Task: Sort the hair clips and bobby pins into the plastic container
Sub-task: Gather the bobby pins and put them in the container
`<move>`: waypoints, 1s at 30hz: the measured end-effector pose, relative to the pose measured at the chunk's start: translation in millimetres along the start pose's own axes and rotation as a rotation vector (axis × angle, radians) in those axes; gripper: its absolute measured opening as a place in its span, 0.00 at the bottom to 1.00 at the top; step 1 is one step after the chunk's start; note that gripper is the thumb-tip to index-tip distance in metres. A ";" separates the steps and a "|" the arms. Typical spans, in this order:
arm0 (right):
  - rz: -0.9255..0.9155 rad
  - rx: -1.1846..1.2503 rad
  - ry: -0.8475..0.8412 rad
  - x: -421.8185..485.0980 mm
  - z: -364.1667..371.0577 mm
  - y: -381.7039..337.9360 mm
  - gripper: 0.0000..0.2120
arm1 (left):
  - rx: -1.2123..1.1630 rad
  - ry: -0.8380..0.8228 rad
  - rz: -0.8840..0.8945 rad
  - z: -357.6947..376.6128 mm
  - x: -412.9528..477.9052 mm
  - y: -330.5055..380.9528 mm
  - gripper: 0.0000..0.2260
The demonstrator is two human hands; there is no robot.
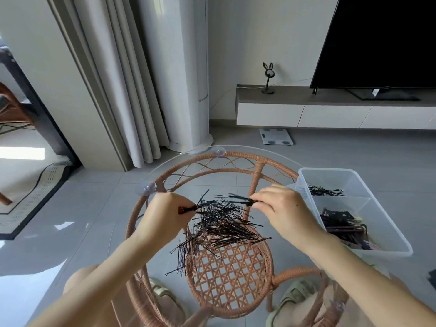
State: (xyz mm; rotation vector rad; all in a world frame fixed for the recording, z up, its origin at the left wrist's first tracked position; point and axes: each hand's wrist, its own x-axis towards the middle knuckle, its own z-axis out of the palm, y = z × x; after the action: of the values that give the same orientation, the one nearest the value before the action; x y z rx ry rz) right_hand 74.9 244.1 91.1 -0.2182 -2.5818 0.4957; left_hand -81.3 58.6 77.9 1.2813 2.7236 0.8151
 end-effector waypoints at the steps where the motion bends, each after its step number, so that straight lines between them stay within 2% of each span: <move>1: 0.012 0.012 0.029 2.2 -5.7 1.7 0.07 | -0.026 0.025 -0.009 -1.9 2.3 0.8 0.04; 10: 0.057 -0.103 0.187 11.0 -75.1 40.7 0.06 | -0.100 0.099 -0.014 -8.2 23.9 22.0 0.03; 13: 0.092 -0.191 0.093 7.4 -93.8 75.6 0.06 | -0.135 0.110 0.021 -9.9 32.3 39.1 0.03; 17: 0.189 -0.289 -0.174 2.2 -94.3 132.8 0.06 | -0.138 0.088 0.100 -10.6 53.2 70.1 0.04; 21: 0.266 -0.248 -0.354 2.0 -72.6 160.4 0.05 | -0.196 0.095 0.169 -10.4 75.8 108.3 0.03; 24: 0.346 -0.137 -0.367 -0.3 -63.9 169.3 0.04 | -0.245 0.075 0.225 -0.7 94.4 141.9 0.04; 30: 0.440 0.062 -0.260 -8.8 -77.2 178.4 0.07 | -0.232 -0.029 0.374 43.1 129.0 207.5 0.07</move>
State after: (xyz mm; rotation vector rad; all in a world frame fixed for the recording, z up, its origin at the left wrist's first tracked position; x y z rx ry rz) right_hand 132.0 429.8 81.1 -0.7544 -2.7657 0.8053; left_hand -8.9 280.3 162.5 1.7502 2.3099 1.0903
